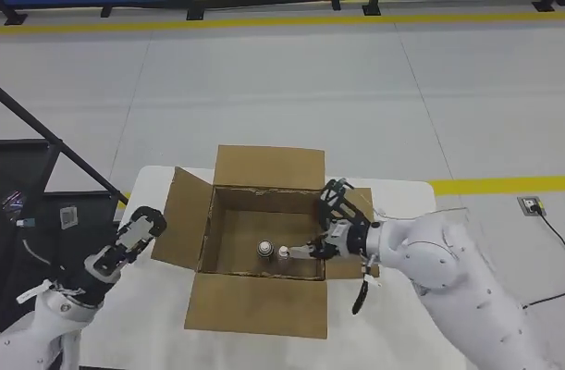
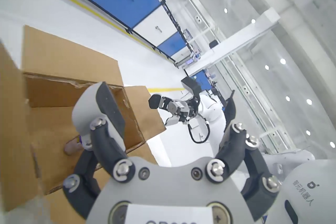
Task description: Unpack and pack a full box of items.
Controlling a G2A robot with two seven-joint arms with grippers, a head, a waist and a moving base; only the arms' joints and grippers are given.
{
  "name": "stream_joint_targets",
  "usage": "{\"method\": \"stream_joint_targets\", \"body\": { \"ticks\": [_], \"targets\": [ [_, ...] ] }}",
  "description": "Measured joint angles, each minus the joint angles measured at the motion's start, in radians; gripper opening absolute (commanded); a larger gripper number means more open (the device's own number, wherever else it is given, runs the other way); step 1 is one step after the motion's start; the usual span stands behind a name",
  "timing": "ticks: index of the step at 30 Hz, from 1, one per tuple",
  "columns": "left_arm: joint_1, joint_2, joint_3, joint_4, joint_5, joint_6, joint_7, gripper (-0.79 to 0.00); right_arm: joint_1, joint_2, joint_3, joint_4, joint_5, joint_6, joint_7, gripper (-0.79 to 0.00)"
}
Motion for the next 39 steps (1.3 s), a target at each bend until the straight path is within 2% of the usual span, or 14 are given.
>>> {"method": "stream_joint_targets", "body": {
  "ticks": [2, 4, 14, 16, 20, 27, 30, 32, 34, 36, 39],
  "targets": [
    [0.035, 0.002, -0.042, 0.013, -0.031, -0.017, 0.005, 0.0, 0.066, -0.02, -0.073, 0.055, -0.012, 0.043, 0.019, 0.0],
    [0.052, 0.003, -0.06, 0.019, -0.046, -0.025, 0.005, 0.0, 0.093, -0.026, -0.1, 0.073, -0.016, 0.061, 0.023, 0.0],
    [0.052, 0.003, -0.059, 0.018, -0.045, -0.024, 0.005, 0.0, 0.087, -0.026, -0.098, 0.071, -0.017, 0.057, 0.02, 0.0],
    [0.055, 0.002, -0.041, 0.017, -0.042, -0.009, 0.02, 0.0, 0.086, -0.034, -0.137, 0.084, -0.049, 0.059, 0.016, 0.0],
    [0.053, 0.003, 0.013, 0.024, -0.029, 0.033, 0.037, 0.0, 0.158, -0.075, -0.269, 0.135, -0.189, 0.192, 0.053, 0.0],
    [0.057, 0.007, 0.049, 0.037, -0.009, 0.046, 0.048, 0.0, 0.287, -0.164, -0.444, 0.321, -0.238, 0.26, 0.097, 0.0],
    [0.057, 0.007, 0.049, 0.037, -0.01, 0.046, 0.048, 0.0, 0.31, -0.194, -0.475, 0.384, -0.226, 0.259, 0.085, 0.0],
    [0.057, 0.007, 0.049, 0.036, -0.01, 0.046, 0.048, 0.0, 0.32, -0.207, -0.488, 0.416, -0.221, 0.245, 0.078, -0.028],
    [0.057, 0.007, 0.049, 0.036, -0.01, 0.046, 0.048, 0.0, 0.328, -0.222, -0.505, 0.445, -0.231, 0.245, 0.08, -0.015],
    [0.057, 0.007, 0.049, 0.036, -0.01, 0.046, 0.048, 0.0, 0.332, -0.237, -0.521, 0.47, -0.238, 0.262, 0.094, -0.095],
    [0.057, 0.007, 0.049, 0.036, -0.01, 0.046, 0.048, 0.0, 0.337, -0.257, -0.536, 0.505, -0.236, 0.26, 0.101, -0.058]
  ]
}}
